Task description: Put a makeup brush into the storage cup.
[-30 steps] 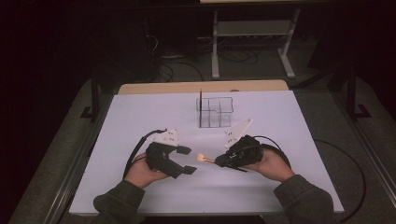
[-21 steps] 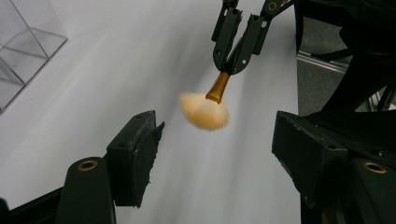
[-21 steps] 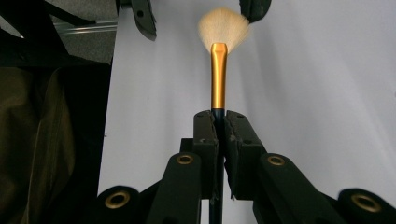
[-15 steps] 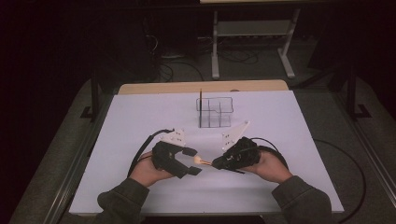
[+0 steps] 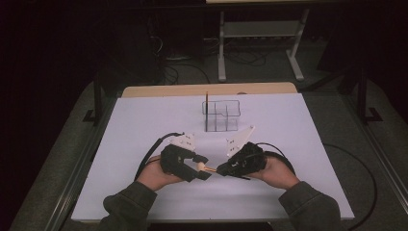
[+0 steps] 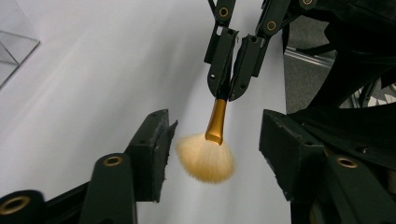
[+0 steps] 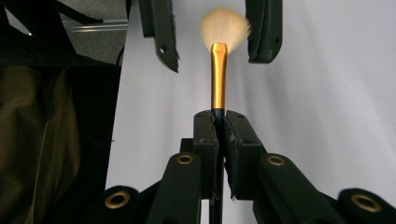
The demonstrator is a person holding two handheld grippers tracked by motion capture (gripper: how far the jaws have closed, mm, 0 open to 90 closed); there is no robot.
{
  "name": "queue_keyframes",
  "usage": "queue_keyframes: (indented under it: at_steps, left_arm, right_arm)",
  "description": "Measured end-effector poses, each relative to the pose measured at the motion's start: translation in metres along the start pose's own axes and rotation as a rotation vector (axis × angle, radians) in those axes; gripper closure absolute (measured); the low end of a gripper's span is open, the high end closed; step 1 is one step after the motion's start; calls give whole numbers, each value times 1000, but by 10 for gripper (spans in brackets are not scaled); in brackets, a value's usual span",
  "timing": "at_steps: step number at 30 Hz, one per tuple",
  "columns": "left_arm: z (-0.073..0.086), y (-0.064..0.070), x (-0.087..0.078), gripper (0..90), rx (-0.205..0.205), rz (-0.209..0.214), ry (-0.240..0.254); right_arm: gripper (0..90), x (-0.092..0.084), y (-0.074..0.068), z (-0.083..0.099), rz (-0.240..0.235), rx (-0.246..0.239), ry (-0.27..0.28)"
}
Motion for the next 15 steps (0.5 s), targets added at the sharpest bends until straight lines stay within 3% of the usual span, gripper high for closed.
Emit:
queue_keyframes:
  at_steps: [15]
  left_arm:
    - [1,1,4,599,8,20,-19]
  right_arm:
    - [828,1,-2,-1,-5,-11,1]
Point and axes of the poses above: each handheld gripper's, and its own axes: x roughly forward along the jaws, z roughly out of its underside, y roughly to its right, the point moved 9 cm from there along x, roughly forward along the jaws, and after that the axes turned 4 degrees about z, right-handed, at the moved point
